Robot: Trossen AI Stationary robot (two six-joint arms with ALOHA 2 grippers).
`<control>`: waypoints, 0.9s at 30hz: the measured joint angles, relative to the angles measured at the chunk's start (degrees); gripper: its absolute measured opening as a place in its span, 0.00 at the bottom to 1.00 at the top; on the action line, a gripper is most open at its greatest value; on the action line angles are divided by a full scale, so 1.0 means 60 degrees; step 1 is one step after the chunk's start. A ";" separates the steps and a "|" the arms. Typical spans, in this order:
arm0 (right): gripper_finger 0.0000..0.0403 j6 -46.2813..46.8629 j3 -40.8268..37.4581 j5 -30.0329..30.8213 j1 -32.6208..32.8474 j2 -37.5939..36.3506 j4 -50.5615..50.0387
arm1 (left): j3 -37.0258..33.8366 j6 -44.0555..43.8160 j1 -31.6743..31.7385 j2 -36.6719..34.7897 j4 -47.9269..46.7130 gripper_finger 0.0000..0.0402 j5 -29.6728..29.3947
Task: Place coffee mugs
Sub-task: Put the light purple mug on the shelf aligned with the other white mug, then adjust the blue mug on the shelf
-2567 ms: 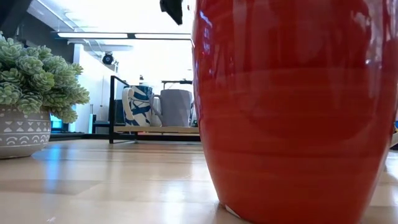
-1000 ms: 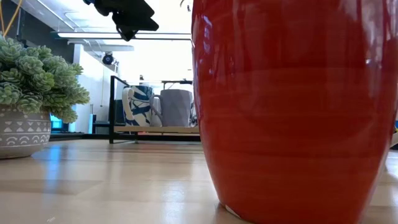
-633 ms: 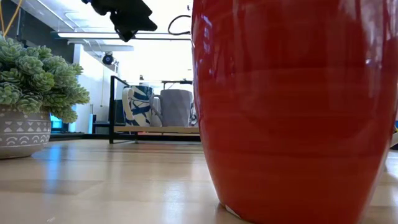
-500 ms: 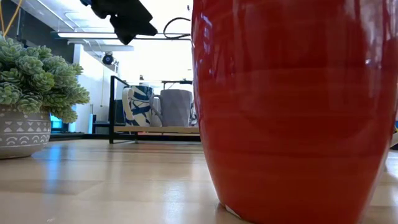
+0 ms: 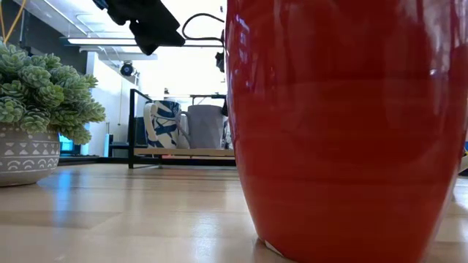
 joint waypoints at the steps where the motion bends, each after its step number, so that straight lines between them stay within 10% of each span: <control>1: 0.09 0.0018 0.0000 0.0000 0.0001 0.0000 0.0068 | -0.0001 -0.0001 0.0000 0.0000 -0.0001 0.35 -0.0003; 18: 0.09 0.0191 0.0000 0.0036 0.0002 0.0000 0.0299 | 0.0001 -0.0264 -0.0263 0.0000 -0.0015 0.35 0.0001; 27: 0.09 0.0230 0.0000 0.2482 -0.0017 0.0000 0.0542 | 0.0001 -0.0425 -0.0448 -0.0004 -0.0015 0.35 -0.0010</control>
